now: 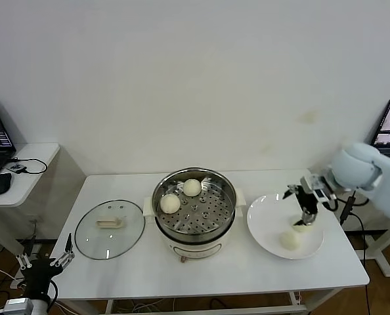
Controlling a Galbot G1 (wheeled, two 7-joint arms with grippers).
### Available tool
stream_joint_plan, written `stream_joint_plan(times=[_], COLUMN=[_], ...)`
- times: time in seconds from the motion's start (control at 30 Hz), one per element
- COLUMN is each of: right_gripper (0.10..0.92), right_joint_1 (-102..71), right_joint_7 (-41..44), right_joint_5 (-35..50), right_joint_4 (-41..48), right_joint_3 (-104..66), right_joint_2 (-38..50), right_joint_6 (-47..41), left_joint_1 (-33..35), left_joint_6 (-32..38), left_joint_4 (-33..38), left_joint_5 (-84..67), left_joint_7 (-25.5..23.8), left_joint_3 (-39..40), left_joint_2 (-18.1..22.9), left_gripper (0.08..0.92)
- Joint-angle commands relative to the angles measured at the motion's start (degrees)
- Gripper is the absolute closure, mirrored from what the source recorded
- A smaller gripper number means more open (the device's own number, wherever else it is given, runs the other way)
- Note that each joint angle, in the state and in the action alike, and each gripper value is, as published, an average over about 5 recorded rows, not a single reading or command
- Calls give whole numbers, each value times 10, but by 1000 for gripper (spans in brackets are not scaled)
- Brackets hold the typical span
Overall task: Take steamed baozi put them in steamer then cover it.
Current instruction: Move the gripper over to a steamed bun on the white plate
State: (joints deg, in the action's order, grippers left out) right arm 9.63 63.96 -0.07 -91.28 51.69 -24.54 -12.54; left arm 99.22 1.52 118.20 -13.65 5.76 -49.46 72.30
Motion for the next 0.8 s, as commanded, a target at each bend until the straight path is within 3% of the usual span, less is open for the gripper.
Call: stream_joint_plan(times=[0.03,0.8], right_gripper=[203,202], right_joint_1=[-162,-229], right_joint_7=[0,-31], right_joint_5=[-78,-121], right_joint_4=[52,167], right_joint_3=[-99,-152], right_joint_2=[-2,-118], right_joint_6=[24,27], left_joint_1=[2,2], left_joint_6=[-1,-6], left_joint_4=[-3,-6], left_joint_5=[2,5], left_joint_7=[0,0], left_joint_3=[-2,-10], left_joint_2=[0,1], left_gripper=[177,177])
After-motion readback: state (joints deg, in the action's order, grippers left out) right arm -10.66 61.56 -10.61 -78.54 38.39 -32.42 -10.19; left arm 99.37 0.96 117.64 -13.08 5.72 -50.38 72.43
